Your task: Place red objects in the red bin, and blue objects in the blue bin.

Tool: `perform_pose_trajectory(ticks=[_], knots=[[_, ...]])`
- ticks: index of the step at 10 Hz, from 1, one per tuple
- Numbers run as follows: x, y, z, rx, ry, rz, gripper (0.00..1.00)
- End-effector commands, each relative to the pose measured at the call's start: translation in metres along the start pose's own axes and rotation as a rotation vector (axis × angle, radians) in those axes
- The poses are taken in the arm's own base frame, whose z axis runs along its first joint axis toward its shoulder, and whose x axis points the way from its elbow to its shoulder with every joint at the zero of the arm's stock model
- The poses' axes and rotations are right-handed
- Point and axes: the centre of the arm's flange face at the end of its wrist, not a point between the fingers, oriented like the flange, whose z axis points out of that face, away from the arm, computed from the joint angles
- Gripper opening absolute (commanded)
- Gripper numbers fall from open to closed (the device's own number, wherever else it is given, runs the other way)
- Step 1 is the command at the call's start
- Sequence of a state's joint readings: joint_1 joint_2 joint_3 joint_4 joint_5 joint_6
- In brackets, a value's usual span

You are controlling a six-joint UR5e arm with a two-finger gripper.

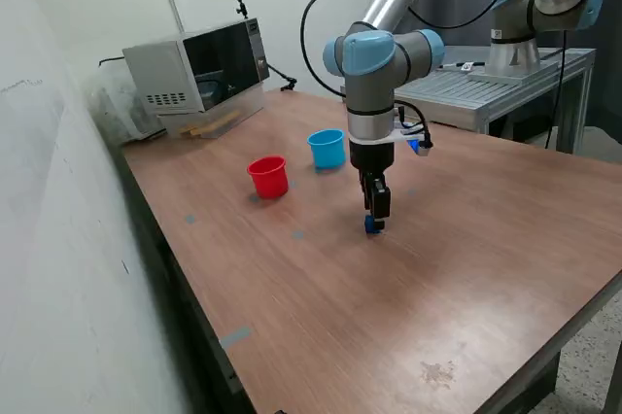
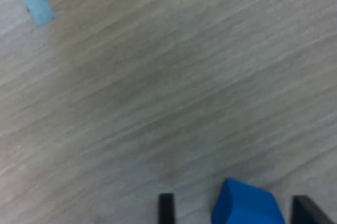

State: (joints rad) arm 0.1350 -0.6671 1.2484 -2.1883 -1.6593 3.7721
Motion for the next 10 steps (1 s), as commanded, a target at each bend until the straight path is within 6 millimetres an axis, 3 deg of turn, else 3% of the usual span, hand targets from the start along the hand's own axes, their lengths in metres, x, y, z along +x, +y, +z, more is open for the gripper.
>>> perform_pose_trajectory(ticks=[1,5,6,9,10], knots=[[-0.001,-0.006,0.005,0.011,-0.007,-0.004,0.0],[-0.004,0.0,0.004,0.012,0.002,-0.011,0.0],[-0.006,0.003,-0.004,0.004,0.008,-0.03,0.0],[-0.031,0.024,-0.069,-0.062,0.045,-0.053,0.0],[-0.056,0.027,-0.076,-0.054,0.036,-0.048,0.0]])
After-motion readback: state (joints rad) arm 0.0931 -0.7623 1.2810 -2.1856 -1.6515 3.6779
